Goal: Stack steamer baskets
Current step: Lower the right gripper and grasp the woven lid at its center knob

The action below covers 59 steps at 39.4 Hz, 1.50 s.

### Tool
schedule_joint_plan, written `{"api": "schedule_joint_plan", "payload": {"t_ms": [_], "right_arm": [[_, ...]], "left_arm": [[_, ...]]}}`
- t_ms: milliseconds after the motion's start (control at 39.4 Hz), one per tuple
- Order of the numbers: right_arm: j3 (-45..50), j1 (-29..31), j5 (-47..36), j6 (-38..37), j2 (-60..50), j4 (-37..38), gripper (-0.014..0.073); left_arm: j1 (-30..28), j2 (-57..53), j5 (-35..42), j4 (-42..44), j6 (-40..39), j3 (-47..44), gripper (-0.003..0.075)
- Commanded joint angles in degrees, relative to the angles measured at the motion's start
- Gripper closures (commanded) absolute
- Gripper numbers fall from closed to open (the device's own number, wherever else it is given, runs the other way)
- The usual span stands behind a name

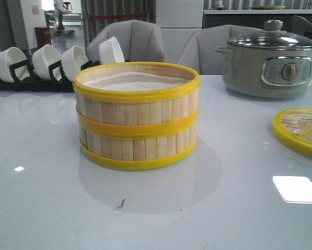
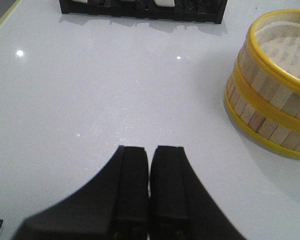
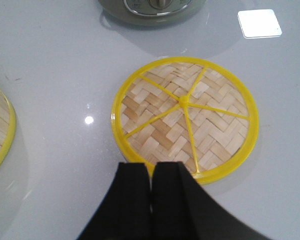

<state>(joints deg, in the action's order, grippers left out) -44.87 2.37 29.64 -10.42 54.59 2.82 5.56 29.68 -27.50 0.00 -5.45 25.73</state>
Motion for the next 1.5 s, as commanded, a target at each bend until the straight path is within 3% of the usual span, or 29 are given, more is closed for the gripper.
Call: {"api": "schedule_joint_plan", "payload": {"t_ms": [0, 431, 609, 685, 1040, 1472], "right_arm": [[-1.6, -0.1, -2.8, 0.6, -0.4, 0.4, 0.0517], [-1.6, -0.1, 0.7, 0.6, -0.4, -1.2, 0.0491], [-1.6, -0.1, 3.2, 0.6, -0.4, -1.4, 0.0221], [-1.6, -0.1, 3.8, 0.6, -0.4, -1.4, 0.0157], [-2.2, 0.0, 1.2, 0.6, 2.8, -1.3, 0.0203], [-19.2, 3.3, 2.6, 0.6, 28.4, -1.0, 0.0203]], "left_arm": [[0.5, 0.1, 5.2, 0.0, -0.6, 1.7, 0.0635], [0.5, 0.1, 5.2, 0.0, -0.6, 1.7, 0.0635], [0.5, 0.1, 5.2, 0.0, -0.6, 1.7, 0.0635], [0.5, 0.1, 5.2, 0.0, -0.6, 1.7, 0.0635], [0.5, 0.1, 5.2, 0.0, -0.6, 1.7, 0.0635], [0.5, 0.1, 5.2, 0.0, -0.6, 1.7, 0.0635]]}}
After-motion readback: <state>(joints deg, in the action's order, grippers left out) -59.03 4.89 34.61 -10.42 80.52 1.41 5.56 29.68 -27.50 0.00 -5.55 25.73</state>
